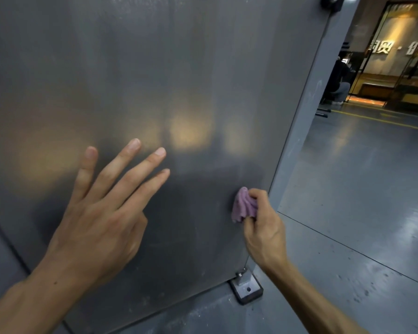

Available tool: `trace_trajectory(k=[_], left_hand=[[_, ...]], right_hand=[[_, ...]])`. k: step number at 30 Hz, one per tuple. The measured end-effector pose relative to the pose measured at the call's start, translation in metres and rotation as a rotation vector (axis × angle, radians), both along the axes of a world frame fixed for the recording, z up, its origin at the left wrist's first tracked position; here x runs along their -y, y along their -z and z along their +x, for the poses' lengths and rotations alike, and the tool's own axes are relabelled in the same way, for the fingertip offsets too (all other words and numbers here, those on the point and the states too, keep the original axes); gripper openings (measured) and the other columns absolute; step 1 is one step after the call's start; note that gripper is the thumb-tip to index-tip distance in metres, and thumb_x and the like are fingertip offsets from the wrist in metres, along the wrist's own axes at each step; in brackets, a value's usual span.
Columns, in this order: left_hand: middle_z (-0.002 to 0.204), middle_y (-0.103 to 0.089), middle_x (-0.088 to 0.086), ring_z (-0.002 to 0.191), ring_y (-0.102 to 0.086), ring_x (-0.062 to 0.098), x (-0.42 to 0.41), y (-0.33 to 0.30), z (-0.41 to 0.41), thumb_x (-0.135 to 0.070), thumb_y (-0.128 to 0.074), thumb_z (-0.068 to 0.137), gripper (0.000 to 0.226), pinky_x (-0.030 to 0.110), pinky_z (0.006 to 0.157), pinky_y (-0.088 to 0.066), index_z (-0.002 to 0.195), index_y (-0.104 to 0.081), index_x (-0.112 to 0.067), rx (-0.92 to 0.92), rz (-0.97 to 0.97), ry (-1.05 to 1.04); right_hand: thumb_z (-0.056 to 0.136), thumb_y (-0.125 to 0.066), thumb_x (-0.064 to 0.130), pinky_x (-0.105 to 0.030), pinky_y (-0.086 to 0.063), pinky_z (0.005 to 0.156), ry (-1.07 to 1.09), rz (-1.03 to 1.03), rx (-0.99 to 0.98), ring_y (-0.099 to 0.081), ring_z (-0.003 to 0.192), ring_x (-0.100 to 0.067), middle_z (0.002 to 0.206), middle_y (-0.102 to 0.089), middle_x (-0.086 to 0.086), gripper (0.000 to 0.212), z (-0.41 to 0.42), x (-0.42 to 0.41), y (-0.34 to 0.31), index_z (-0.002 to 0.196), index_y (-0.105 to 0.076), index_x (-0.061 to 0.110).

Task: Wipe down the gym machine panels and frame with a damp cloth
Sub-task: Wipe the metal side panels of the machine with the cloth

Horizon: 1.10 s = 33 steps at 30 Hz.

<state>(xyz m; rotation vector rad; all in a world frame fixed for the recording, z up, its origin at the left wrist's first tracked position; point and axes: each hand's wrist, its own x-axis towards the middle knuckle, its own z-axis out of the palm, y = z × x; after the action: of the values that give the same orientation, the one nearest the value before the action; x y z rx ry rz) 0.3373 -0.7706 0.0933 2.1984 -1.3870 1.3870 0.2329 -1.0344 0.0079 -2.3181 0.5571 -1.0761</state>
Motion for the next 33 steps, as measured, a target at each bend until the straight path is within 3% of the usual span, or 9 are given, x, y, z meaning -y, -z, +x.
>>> trace_trajectory(k=[5, 9, 14, 17, 21, 23, 25, 29, 33], left_hand=[[0.163, -0.041, 0.005, 0.155, -0.029, 0.030, -0.006, -0.003, 0.000, 0.000, -0.056, 0.076, 0.068, 0.061, 0.126, -0.009, 0.143, -0.060, -0.008, -0.028, 0.051, 0.014], [0.163, -0.041, 0.006, 0.155, -0.030, 0.029, -0.007, -0.004, 0.000, 0.000, -0.054, 0.076, 0.069, 0.059, 0.127, -0.009, 0.145, -0.059, -0.008, -0.033, 0.068, 0.019], [0.162, -0.040, 0.014, 0.153, -0.033, 0.035, -0.013, -0.006, 0.002, 0.005, -0.051, 0.079, 0.067, 0.057, 0.126, -0.021, 0.146, -0.056, -0.003, -0.041, -0.012, 0.077], [0.160, -0.041, 0.020, 0.151, -0.033, 0.042, -0.031, -0.010, 0.007, 0.009, -0.046, 0.082, 0.062, 0.057, 0.123, -0.028, 0.143, -0.056, 0.004, -0.037, -0.074, 0.079], [0.161, -0.041, 0.017, 0.151, -0.033, 0.039, -0.059, -0.015, 0.018, 0.007, -0.041, 0.088, 0.060, 0.052, 0.126, -0.021, 0.146, -0.053, 0.002, 0.034, -0.089, -0.003], [0.161, -0.041, 0.016, 0.152, -0.033, 0.037, -0.072, -0.017, 0.023, 0.005, -0.039, 0.090, 0.059, 0.051, 0.127, -0.020, 0.147, -0.052, 0.001, 0.061, -0.085, -0.022], [0.160, -0.042, 0.017, 0.152, -0.032, 0.037, -0.081, -0.017, 0.027, 0.005, -0.040, 0.089, 0.058, 0.052, 0.126, -0.020, 0.145, -0.054, 0.001, 0.083, -0.086, -0.047], [0.158, -0.044, 0.016, 0.150, -0.035, 0.038, -0.090, -0.018, 0.032, 0.006, -0.042, 0.087, 0.058, 0.052, 0.126, -0.020, 0.144, -0.056, 0.000, 0.105, -0.084, -0.082], [0.156, -0.047, 0.016, 0.148, -0.037, 0.038, -0.088, -0.018, 0.032, 0.008, -0.045, 0.086, 0.059, 0.054, 0.124, -0.024, 0.143, -0.058, -0.001, 0.110, -0.092, -0.085]], right_hand=[[0.094, -0.056, 0.005, -0.036, -0.046, 0.063, 0.138, 0.106, 0.094, -0.064, 0.072, -0.024, 0.082, -0.066, 0.012, 0.035, 0.000, 0.003, -0.001, 0.103, -0.044, 0.037], [0.092, -0.056, 0.006, -0.030, -0.046, 0.065, -0.017, 0.052, 0.160, -0.058, 0.071, -0.012, 0.083, -0.062, 0.015, 0.033, 0.017, -0.058, -0.003, 0.104, -0.045, 0.036], [0.086, -0.052, 0.020, -0.031, -0.049, 0.066, -0.141, -0.091, 0.073, -0.063, 0.076, -0.015, 0.099, -0.065, 0.014, 0.035, 0.016, -0.074, -0.003, 0.116, -0.048, 0.039], [0.092, -0.060, 0.018, -0.030, -0.050, 0.072, -0.022, 0.005, 0.075, -0.064, 0.079, -0.012, 0.097, -0.067, 0.017, 0.034, 0.006, -0.032, -0.002, 0.117, -0.051, 0.040], [0.098, -0.060, 0.016, -0.037, -0.045, 0.066, 0.124, 0.107, 0.081, -0.061, 0.074, -0.020, 0.087, -0.065, 0.010, 0.025, -0.005, 0.005, -0.002, 0.109, -0.051, 0.037], [0.095, -0.061, 0.010, -0.034, -0.041, 0.063, 0.131, 0.116, 0.105, -0.060, 0.068, -0.017, 0.077, -0.062, 0.016, 0.026, -0.002, -0.002, -0.005, 0.102, -0.050, 0.033], [0.091, -0.060, 0.005, -0.035, -0.043, 0.061, 0.107, 0.091, 0.123, -0.059, 0.064, -0.015, 0.073, -0.063, 0.016, 0.029, 0.006, -0.021, -0.006, 0.097, -0.049, 0.030], [0.088, -0.053, 0.016, -0.044, -0.051, 0.060, -0.016, -0.025, 0.134, -0.059, 0.066, -0.028, 0.078, -0.063, 0.006, 0.016, 0.025, -0.071, -0.007, 0.099, -0.049, 0.028], [0.083, -0.071, 0.008, -0.041, -0.052, 0.048, -0.154, -0.216, 0.133, -0.059, 0.060, -0.029, 0.081, -0.064, 0.005, 0.038, 0.035, -0.122, -0.013, 0.105, -0.051, 0.030]])
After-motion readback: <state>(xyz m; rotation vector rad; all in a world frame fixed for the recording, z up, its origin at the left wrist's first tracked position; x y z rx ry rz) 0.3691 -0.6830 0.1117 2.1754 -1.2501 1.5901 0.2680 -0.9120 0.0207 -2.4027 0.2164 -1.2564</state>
